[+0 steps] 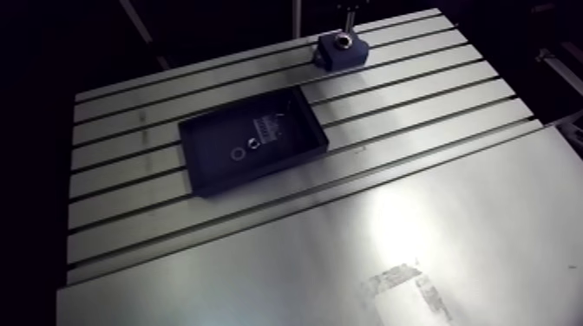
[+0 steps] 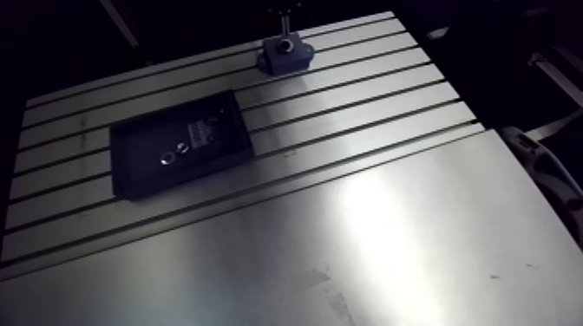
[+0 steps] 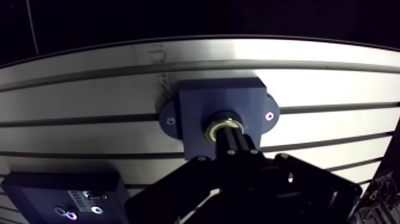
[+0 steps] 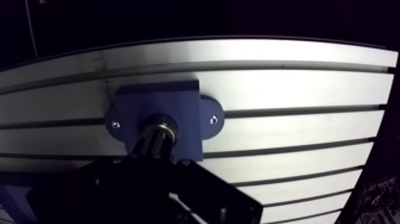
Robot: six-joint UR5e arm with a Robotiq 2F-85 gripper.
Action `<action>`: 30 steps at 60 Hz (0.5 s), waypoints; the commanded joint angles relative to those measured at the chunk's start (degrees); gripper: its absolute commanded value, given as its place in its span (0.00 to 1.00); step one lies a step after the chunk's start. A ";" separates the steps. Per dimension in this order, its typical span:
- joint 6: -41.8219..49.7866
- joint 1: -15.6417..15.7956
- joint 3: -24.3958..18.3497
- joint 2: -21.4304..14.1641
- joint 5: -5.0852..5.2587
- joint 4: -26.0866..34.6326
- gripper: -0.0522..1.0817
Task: Pick up the bearing and press it into the housing until flush.
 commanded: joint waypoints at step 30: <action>0.08 0.13 0.35 0.82 0.05 -0.26 0.95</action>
